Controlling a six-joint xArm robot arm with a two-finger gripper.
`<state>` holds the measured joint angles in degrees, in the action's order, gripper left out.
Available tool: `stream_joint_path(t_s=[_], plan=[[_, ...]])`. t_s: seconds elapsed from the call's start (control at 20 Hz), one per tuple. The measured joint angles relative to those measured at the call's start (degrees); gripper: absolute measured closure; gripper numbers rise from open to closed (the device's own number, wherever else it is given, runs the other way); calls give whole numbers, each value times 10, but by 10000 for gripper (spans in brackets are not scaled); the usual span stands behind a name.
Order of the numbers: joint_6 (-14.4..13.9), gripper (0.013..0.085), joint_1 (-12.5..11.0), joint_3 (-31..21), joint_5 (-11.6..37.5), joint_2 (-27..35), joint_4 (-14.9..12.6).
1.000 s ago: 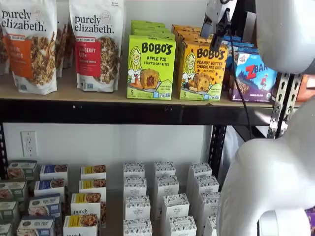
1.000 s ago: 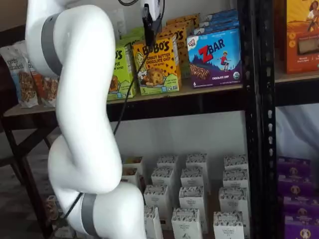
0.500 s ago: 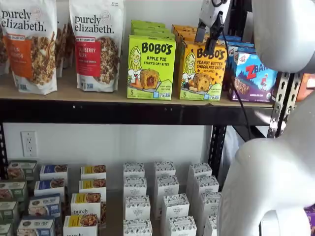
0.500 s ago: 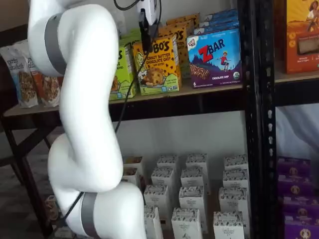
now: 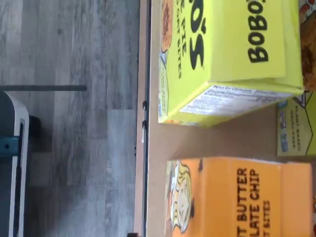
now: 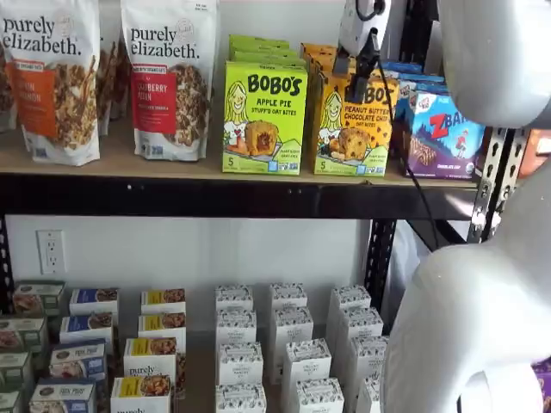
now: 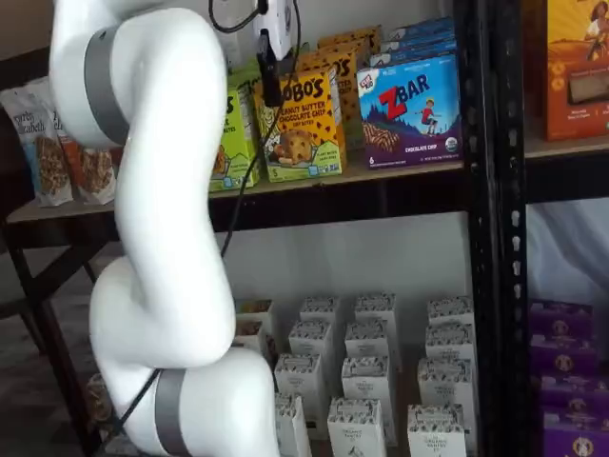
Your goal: Pick up the orange box on the top shelf, the fifth box from the left
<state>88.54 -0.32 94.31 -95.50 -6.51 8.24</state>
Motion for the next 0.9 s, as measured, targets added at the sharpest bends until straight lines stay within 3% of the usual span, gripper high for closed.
stream_joint_path(t_s=[0.75, 0.9], plan=[[-5, 130, 9, -45, 40, -20, -9], [-3, 210, 7, -50, 44, -23, -5]])
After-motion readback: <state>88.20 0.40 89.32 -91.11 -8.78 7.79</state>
